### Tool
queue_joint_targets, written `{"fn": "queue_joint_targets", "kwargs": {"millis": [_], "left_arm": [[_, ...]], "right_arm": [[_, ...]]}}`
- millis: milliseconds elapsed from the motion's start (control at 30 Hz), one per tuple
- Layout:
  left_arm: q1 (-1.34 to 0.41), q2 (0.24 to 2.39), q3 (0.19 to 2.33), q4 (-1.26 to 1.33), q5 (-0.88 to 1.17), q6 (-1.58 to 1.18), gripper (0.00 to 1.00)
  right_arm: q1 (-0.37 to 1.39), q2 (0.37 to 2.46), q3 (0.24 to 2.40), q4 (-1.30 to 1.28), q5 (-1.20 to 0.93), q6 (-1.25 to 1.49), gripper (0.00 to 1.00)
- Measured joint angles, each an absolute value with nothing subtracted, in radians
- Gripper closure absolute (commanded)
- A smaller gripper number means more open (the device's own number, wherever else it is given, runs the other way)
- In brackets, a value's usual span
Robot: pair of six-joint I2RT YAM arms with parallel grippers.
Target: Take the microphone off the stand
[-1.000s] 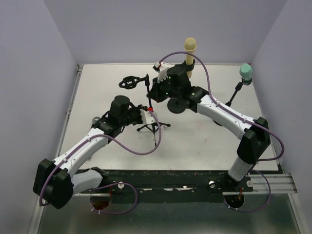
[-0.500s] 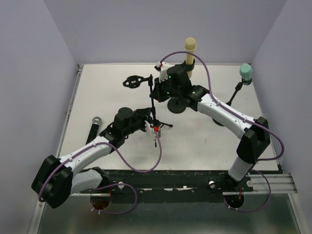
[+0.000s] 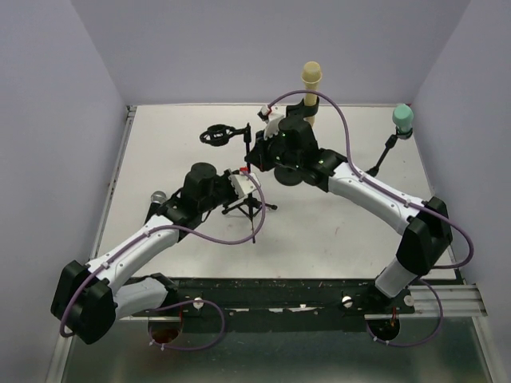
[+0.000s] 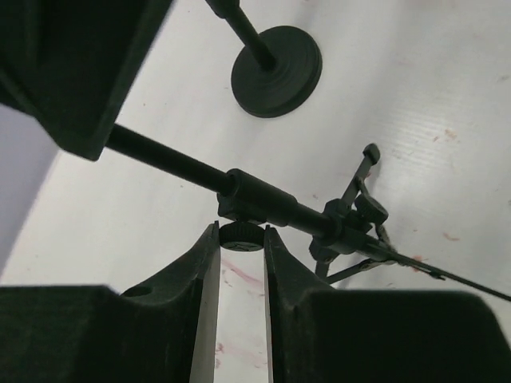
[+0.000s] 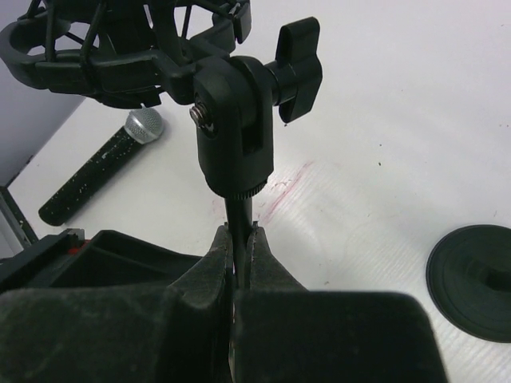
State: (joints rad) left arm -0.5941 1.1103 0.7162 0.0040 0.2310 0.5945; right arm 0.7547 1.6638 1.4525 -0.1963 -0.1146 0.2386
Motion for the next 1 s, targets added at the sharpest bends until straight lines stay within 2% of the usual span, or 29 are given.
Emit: {"fn": "queue_joint_targets", "kwargs": {"millis": [200, 467, 833, 1000], "left_arm": [[-0.563, 1.097, 0.778, -0.046, 0.289, 0.34, 1.0], [-0.437, 1.126, 0.866, -0.068, 0.4, 0.037, 1.0], [-0.32, 1.263, 0.884, 0.008, 0.671, -0.405, 1.0], [-0.258, 1.395, 0.865, 0.199, 0.894, -0.686, 1.0]], "right_arm": [[0.755, 1.547, 1.319, -0.079, -0.083, 0.269, 0.99], [0.759, 1.473, 1.233, 0.045, -0.025, 0.314, 0.99], [0.759, 1.465, 1.195, 0.059, 0.027, 0.315, 0.99], [0.759, 1.465, 1.195, 0.055, 0.05, 0.311, 0.99]]}}
